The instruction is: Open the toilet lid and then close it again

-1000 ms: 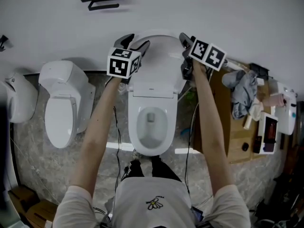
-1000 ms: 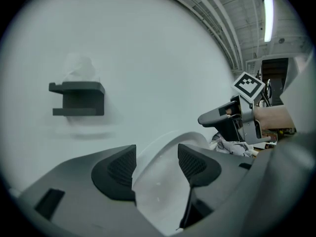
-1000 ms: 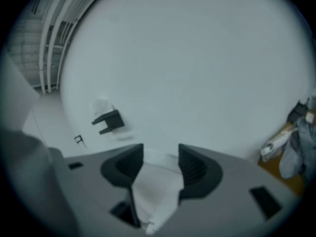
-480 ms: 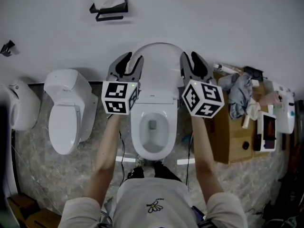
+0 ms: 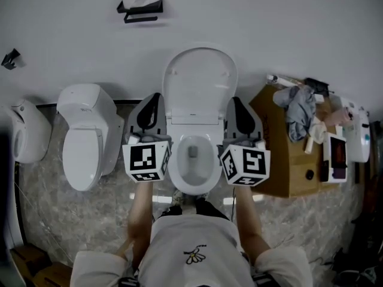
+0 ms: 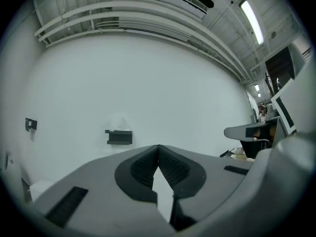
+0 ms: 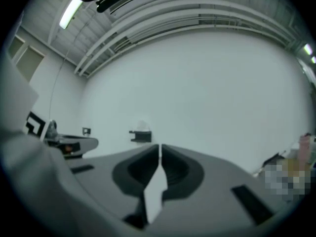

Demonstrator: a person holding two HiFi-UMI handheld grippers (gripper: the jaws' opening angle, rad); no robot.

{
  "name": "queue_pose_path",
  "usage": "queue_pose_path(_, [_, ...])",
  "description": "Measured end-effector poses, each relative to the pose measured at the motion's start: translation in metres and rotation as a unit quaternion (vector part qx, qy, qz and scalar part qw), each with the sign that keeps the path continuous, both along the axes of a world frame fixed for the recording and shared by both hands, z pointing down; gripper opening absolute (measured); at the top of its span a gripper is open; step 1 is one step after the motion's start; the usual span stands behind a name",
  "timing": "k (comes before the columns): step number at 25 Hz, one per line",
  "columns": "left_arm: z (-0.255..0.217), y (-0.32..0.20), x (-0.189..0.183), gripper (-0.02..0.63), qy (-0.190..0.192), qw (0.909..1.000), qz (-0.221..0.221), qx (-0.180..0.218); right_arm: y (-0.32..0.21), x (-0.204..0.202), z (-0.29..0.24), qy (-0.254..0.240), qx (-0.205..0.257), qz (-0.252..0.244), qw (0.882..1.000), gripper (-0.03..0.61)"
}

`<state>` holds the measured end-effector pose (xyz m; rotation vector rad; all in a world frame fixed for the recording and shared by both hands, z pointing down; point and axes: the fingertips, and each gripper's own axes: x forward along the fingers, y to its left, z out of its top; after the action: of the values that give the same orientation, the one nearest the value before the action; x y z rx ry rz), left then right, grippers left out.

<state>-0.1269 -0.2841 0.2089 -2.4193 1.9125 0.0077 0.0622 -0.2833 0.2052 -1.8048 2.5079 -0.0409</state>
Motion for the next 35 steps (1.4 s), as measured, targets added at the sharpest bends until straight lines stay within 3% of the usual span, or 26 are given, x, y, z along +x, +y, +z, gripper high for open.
queue_pose_path(9, [0.029,0.044,-0.001,0.026,0.037,0.9985,-0.012,-0.038,0.046,0.001,0.038,-0.009,-0.04,0.003,0.999,0.029])
queue_pose_path(24, [0.042,0.048,0.006,0.026,0.033,0.9983,-0.012,-0.047,0.049,0.008,0.055,-0.007,-0.058,-0.001,0.998,0.029])
queue_pose_path(35, [0.03,-0.019,0.011,0.028,-0.032,0.9992,-0.017,-0.015,-0.019,0.018,0.053,0.006,-0.062,-0.022,0.998,0.032])
